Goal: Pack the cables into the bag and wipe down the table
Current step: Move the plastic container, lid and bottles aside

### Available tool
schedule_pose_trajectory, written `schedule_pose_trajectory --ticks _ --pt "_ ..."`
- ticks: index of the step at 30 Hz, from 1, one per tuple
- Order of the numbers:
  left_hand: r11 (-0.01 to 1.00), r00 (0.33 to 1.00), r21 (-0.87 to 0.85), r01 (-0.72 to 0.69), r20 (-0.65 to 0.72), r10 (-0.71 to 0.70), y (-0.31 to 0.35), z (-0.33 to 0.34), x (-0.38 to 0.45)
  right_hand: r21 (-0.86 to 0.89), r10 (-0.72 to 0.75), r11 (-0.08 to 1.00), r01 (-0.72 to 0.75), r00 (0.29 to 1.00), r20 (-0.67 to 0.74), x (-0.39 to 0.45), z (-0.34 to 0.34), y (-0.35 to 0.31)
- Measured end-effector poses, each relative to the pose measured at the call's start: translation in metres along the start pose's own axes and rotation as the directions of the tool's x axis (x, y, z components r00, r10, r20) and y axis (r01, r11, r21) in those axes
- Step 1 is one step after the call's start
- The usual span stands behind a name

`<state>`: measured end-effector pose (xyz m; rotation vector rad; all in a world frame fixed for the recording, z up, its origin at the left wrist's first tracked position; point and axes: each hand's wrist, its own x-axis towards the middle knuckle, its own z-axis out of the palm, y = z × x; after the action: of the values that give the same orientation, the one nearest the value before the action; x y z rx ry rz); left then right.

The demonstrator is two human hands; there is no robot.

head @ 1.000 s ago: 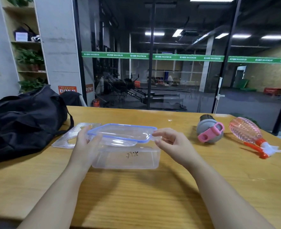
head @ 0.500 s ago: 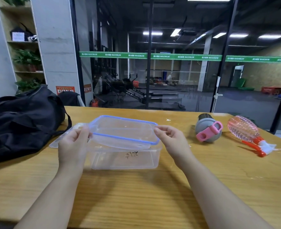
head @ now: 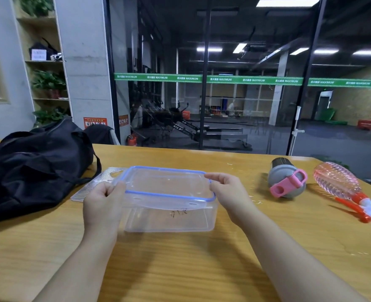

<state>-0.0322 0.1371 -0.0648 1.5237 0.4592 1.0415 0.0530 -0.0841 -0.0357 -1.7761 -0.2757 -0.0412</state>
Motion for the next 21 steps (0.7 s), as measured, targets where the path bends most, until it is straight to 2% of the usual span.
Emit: schedule_pose_trajectory --ticks 7,9,11,14,16,21 --pt "0.998 0.995 -0.03 0.054 -0.083 -0.057 -0.006 -0.003 0.006 0.068 -0.004 0.998 0.003 1.0 0.007 0.008 0.0 0.001" --pt "0.991 0.988 -0.043 0.128 -0.079 -0.131 -0.007 -0.003 0.008 0.079 -0.025 0.997 0.026 1.0 -0.015 0.007 0.001 0.003" --pt "0.957 0.962 -0.1 0.271 0.073 -0.264 -0.005 -0.001 0.007 0.08 -0.045 0.996 0.047 0.999 -0.03 0.005 0.002 0.005" --pt "0.892 0.858 -0.132 0.433 0.362 -0.364 -0.003 0.003 0.003 0.09 -0.058 0.994 0.061 0.998 -0.03 0.001 0.003 0.006" --pt "0.896 0.862 -0.167 0.411 0.391 -0.323 -0.002 0.004 0.002 0.103 -0.065 0.992 0.068 0.997 -0.029 -0.002 0.003 0.006" --pt "0.936 0.903 -0.176 0.304 0.368 -0.224 -0.004 0.003 0.001 0.06 -0.075 0.995 0.078 0.996 -0.045 -0.008 0.002 0.005"
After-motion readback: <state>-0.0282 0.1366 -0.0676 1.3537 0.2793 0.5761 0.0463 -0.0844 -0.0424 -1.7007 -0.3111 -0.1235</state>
